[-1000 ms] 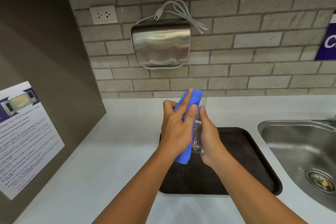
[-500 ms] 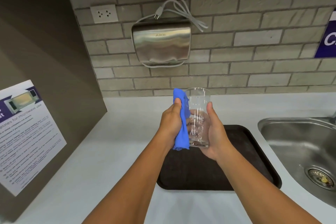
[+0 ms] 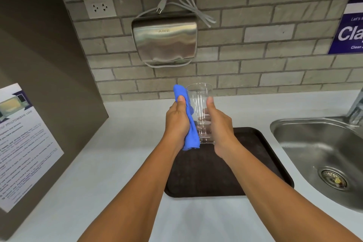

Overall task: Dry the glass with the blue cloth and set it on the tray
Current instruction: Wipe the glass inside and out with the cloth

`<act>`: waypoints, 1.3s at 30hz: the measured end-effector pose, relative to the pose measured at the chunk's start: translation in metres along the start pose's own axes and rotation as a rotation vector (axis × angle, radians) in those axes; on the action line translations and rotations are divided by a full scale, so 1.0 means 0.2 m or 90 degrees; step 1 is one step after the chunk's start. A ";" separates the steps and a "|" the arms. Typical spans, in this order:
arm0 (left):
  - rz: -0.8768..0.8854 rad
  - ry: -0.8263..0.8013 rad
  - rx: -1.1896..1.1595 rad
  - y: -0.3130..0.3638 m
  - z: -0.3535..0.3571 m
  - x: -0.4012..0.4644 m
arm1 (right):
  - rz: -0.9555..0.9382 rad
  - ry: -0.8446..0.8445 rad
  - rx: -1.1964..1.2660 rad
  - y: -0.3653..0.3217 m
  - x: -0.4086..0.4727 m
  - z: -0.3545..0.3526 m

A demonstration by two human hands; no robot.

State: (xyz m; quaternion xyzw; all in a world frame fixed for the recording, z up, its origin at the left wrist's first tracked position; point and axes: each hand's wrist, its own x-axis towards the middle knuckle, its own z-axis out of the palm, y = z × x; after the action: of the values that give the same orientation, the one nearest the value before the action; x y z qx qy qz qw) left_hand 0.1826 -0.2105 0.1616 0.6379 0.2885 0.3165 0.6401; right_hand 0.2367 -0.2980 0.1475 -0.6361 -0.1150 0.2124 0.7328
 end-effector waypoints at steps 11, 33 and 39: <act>0.150 0.021 0.126 -0.05 0.05 -0.05 | -0.021 -0.016 -0.022 0.06 -0.03 -0.01; -0.050 -0.044 -0.028 -0.13 0.04 -0.07 | 0.077 -0.109 0.080 0.07 0.03 -0.12; 0.316 -0.017 0.252 -0.13 0.12 -0.14 | 0.043 -0.108 0.076 0.09 0.04 -0.11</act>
State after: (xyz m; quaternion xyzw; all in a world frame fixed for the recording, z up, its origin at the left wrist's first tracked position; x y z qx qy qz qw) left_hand 0.1841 -0.2459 0.1359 0.8050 0.1714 0.3922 0.4108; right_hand 0.2500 -0.3127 0.1245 -0.5746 -0.1420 0.2965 0.7495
